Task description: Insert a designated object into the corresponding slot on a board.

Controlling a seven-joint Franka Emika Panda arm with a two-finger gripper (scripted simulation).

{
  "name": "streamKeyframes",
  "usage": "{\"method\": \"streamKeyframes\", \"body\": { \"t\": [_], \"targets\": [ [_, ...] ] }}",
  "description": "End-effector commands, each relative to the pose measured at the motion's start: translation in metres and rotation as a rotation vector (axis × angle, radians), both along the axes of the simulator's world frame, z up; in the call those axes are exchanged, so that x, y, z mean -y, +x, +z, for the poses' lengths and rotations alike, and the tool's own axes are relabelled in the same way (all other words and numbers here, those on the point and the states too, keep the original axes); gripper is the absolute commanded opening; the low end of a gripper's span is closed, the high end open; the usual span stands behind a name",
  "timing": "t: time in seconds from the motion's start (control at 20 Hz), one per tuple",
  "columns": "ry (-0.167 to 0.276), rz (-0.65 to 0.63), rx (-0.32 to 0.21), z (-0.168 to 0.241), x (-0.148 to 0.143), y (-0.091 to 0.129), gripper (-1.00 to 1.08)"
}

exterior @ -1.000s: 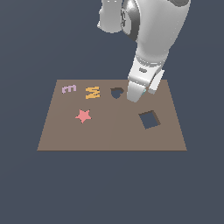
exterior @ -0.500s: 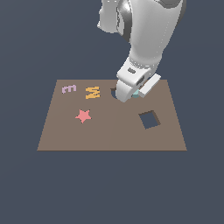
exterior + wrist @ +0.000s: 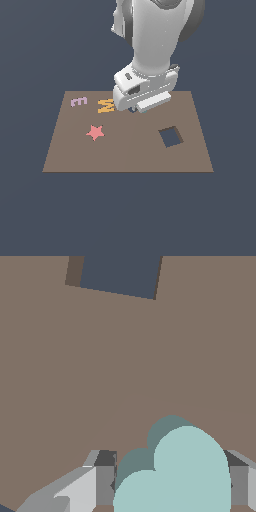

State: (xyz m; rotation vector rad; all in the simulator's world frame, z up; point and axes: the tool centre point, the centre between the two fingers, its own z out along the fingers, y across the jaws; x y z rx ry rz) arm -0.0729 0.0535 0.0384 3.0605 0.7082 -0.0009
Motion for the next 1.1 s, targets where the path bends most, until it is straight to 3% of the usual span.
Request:
{"method": "streamKeyframes", "body": {
  "t": [0.0, 0.5, 1.05],
  "targets": [
    [0.0, -0.089, 0.0, 0.001, 0.008, 0.0, -1.0],
    [0.0, -0.292, 0.0, 0.002, 0.028, -0.006, -1.0],
    [0.0, -0.316, -0.001, -0.006, 0.03, -0.007, -1.0]
  ]
}}
